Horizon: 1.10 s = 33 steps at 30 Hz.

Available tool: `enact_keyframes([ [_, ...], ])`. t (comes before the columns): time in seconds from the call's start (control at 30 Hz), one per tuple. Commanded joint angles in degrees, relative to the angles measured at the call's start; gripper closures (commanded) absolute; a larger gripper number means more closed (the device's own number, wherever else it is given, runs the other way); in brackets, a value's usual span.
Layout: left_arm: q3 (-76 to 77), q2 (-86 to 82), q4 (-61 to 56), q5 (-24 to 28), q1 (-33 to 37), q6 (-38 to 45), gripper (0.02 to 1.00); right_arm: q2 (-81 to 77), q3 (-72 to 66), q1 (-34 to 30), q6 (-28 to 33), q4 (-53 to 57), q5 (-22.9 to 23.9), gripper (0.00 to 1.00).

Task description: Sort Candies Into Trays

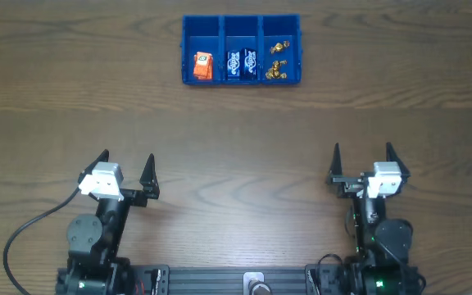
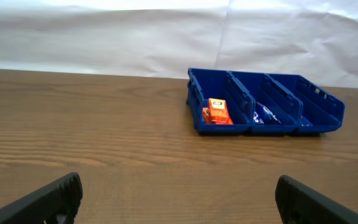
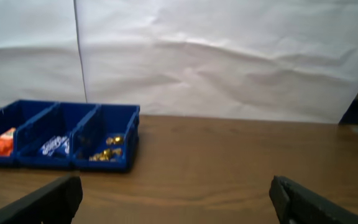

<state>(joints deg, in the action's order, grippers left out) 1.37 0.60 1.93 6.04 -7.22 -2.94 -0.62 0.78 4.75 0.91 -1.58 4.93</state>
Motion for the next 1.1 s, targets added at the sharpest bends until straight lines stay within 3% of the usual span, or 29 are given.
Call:
enact_keyframes([
  [0.03,-1.1,-0.3,2.0,0.9,0.2,0.2,0.023,0.5,-0.3,0.5,0.9,1.6,1.0,0.003],
  [0.17,-1.1,-0.3,2.0,0.9,0.2,0.2,0.020,0.5,-0.3,0.5,0.9,6.0,1.0,0.003],
  [1.1,-1.1,-0.3,2.0,0.9,0.2,0.2,0.020,0.3,-0.3,0.5,0.9,5.8,1.0,0.003],
])
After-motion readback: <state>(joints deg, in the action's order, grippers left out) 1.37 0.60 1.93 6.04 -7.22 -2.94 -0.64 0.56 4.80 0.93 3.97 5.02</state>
